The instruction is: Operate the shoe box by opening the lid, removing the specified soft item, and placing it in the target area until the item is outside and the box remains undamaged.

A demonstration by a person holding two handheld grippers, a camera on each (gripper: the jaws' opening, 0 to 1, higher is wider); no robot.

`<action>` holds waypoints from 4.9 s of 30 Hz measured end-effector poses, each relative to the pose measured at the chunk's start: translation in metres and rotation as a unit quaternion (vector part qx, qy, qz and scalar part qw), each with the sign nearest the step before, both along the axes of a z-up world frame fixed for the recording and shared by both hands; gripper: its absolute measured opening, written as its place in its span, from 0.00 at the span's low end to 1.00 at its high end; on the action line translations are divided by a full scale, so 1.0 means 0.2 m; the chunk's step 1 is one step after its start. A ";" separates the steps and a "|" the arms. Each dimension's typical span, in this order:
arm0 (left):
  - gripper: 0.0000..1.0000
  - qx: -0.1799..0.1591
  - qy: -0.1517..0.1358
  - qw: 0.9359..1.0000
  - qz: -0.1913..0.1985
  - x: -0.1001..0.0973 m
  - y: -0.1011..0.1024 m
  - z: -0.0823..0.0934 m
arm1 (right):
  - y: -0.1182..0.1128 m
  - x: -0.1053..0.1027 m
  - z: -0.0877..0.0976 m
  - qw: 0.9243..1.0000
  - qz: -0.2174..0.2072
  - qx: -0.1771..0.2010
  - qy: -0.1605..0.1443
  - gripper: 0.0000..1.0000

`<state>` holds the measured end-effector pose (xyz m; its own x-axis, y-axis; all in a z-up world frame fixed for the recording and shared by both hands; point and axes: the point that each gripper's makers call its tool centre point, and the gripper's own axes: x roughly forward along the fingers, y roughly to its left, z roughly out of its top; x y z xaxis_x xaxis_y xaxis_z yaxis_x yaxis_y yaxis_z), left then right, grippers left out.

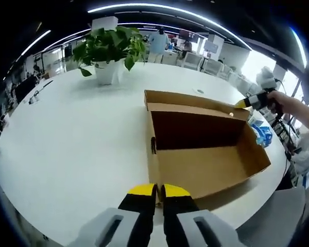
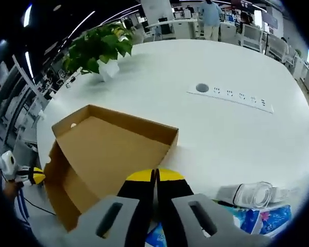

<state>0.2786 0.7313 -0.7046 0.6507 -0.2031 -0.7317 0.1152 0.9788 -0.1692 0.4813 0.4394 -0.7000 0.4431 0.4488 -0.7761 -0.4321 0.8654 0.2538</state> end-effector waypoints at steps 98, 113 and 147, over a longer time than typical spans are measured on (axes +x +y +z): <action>0.05 0.005 -0.018 1.000 -0.013 -0.03 -0.02 0.02 | -0.01 -0.50 0.36 0.986 0.000 0.100 -0.132 0.00; 0.13 0.005 -0.093 0.996 0.005 0.07 0.06 0.28 | -0.02 -0.56 0.33 0.985 -0.010 0.107 -0.134 0.00; 0.15 0.035 -0.166 0.983 -0.073 0.17 -0.01 0.61 | 0.00 -0.69 0.28 0.978 0.034 0.097 -0.181 0.05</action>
